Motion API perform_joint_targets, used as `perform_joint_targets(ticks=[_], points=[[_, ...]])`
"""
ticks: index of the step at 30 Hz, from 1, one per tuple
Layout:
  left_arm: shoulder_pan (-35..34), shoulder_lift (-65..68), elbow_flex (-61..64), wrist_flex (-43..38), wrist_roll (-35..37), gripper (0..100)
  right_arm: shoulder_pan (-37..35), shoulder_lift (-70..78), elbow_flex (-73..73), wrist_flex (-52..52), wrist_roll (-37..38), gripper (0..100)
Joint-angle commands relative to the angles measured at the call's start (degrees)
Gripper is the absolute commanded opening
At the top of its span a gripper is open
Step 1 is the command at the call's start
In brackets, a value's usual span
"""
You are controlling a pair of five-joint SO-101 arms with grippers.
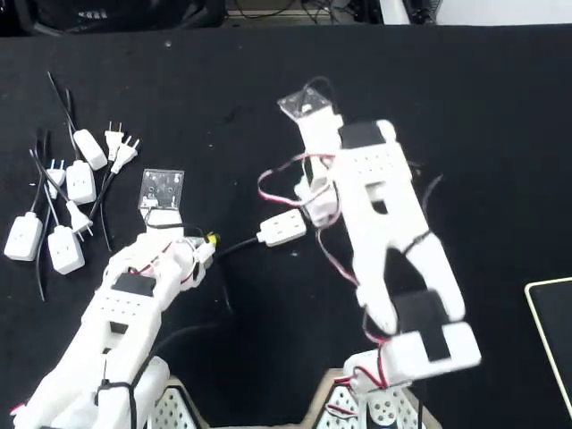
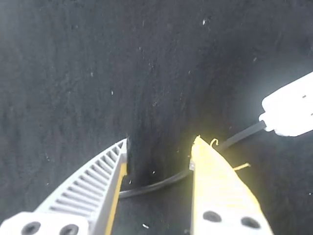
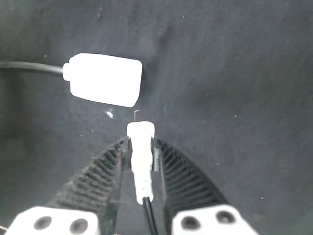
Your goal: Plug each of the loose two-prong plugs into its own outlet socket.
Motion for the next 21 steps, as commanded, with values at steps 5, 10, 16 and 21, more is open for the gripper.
perform_joint_targets(ticks=[5,10,16,21], points=[[0.7,-1.3,-0.4,-1.3,0.0,21,-7.2,11.9,-17.5,7.9,-4.9,1.1],[0.7,-1.3,-0.3,-1.3,0.0,21,-7.0,19.1,-29.5,14.9,-5.7,1.1],[0.7,-1.3,-0.4,-1.3,0.0,21,-7.3,26.4,-35.4,17.1,-5.8,1.1],[0.7,-1.3,-0.3,-1.3,0.0,21,-6.9,27.4,-34.8,17.3,-9.5,1.1]])
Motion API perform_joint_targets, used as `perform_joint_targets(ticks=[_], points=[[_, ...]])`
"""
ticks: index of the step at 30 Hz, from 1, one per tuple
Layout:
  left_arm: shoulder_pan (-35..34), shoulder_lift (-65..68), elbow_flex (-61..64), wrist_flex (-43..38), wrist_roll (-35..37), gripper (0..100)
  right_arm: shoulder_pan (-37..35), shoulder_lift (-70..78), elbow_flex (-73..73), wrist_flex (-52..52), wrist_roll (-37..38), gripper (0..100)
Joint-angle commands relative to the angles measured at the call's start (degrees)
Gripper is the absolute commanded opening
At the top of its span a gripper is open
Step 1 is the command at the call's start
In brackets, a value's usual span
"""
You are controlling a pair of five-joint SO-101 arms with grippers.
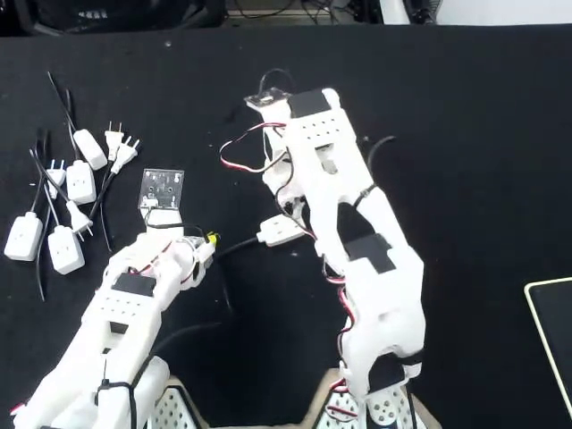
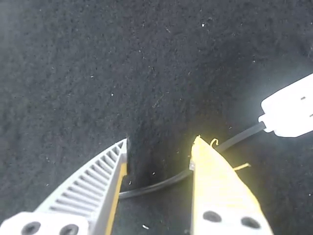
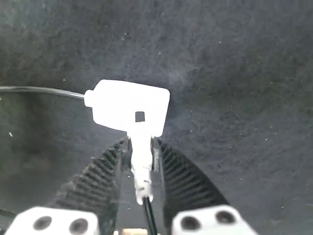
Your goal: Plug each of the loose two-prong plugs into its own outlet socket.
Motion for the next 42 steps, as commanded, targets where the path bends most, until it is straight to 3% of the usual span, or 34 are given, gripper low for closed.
perform_joint_targets(ticks=[1,28,42], points=[[0.7,-1.3,-0.3,-1.0,0.0,21,-0.7,-1.3,-2.6,2.0,-3.6,1.1],[0.8,-1.8,0.0,-1.0,-0.1,21,0.4,-5.3,3.1,1.0,-3.3,1.1],[0.7,-1.8,0.0,-0.9,-0.3,21,3.3,1.7,-3.2,1.6,-0.6,1.1]])
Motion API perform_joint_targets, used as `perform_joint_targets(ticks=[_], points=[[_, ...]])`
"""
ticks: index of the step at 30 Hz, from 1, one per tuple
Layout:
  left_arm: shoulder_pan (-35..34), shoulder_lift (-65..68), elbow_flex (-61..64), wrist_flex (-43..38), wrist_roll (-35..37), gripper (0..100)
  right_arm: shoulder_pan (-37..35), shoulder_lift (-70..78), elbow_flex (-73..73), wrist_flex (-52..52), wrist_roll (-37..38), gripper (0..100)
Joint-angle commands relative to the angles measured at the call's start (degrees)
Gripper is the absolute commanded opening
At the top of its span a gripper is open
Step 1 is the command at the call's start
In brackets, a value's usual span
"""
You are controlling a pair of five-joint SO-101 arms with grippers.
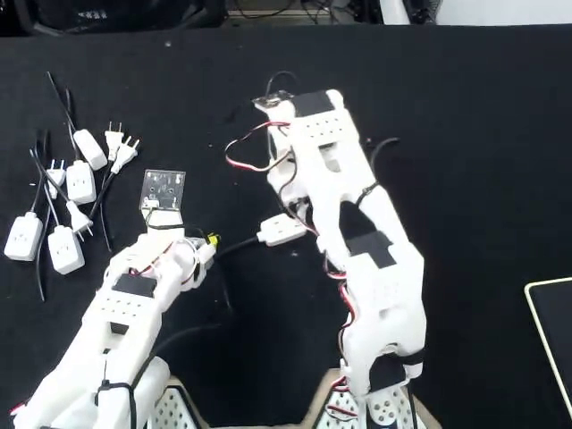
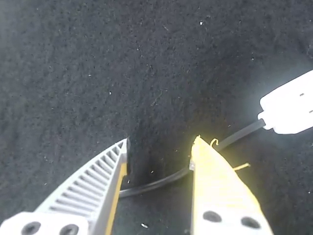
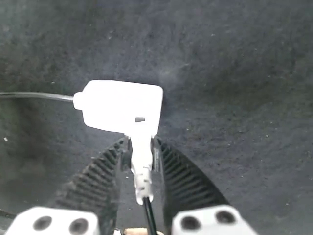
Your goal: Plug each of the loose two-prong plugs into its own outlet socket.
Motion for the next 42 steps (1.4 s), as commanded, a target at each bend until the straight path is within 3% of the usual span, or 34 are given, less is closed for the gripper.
perform_joint_targets(ticks=[1,20,42], points=[[0.4,-1.7,-0.3,-0.9,-0.3,21,1.9,-0.2,-2.9,1.8,0.6,1.1],[0.3,-1.7,-0.3,-0.9,-0.3,21,-4.0,-0.1,2.6,-2.9,0.6,1.1],[-0.2,-1.8,-0.7,-0.5,-0.1,21,-4.0,-0.1,9.5,-10.5,0.8,1.1]])
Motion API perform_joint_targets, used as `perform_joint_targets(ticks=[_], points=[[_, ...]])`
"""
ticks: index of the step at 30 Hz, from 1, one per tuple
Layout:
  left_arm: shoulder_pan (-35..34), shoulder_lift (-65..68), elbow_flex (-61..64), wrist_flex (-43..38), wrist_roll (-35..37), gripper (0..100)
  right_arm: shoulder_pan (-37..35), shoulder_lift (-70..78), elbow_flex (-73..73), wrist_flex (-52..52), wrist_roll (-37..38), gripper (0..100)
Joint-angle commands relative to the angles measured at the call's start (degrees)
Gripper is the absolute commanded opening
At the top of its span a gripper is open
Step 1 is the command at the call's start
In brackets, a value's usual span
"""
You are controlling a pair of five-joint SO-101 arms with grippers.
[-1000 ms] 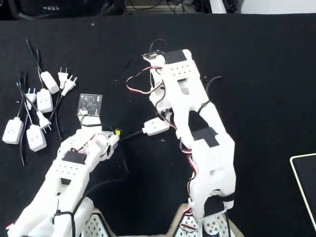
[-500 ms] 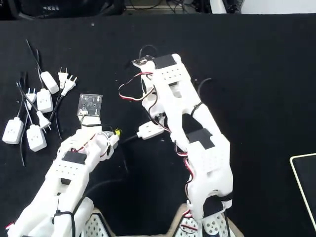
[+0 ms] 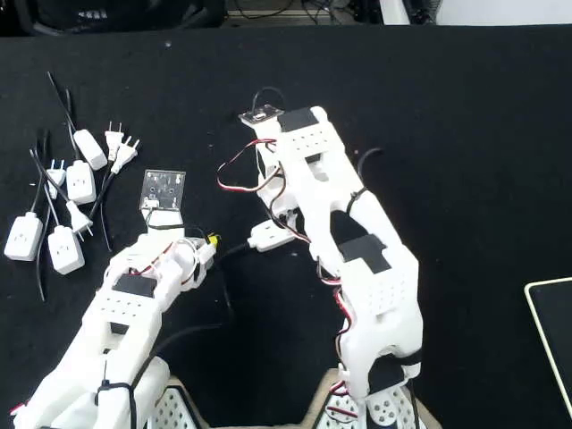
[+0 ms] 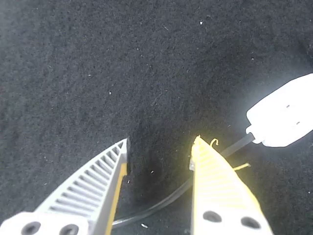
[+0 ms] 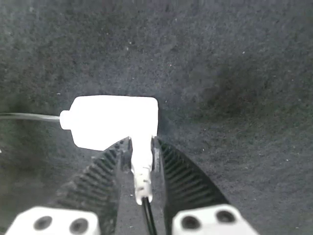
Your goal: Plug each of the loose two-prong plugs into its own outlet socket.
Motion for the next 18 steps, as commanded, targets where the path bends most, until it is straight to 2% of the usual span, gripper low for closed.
perform_joint_targets(ticks=[1,5,11,18], points=[[-0.8,-1.8,-0.8,-0.5,-0.1,21,-0.8,-0.3,0.3,-1.5,0.4,1.1],[-4.2,-1.8,-1.8,-0.4,0.1,21,-0.8,-0.6,-0.4,-1.6,0.3,2.5],[-7.4,-1.8,-2.2,-0.4,4.5,21,-1.0,-0.7,-5.3,1.0,0.5,18.1],[-9.3,-1.8,-4.3,3.9,5.0,21,-4.1,-0.7,-20.4,9.4,11.5,18.1]])
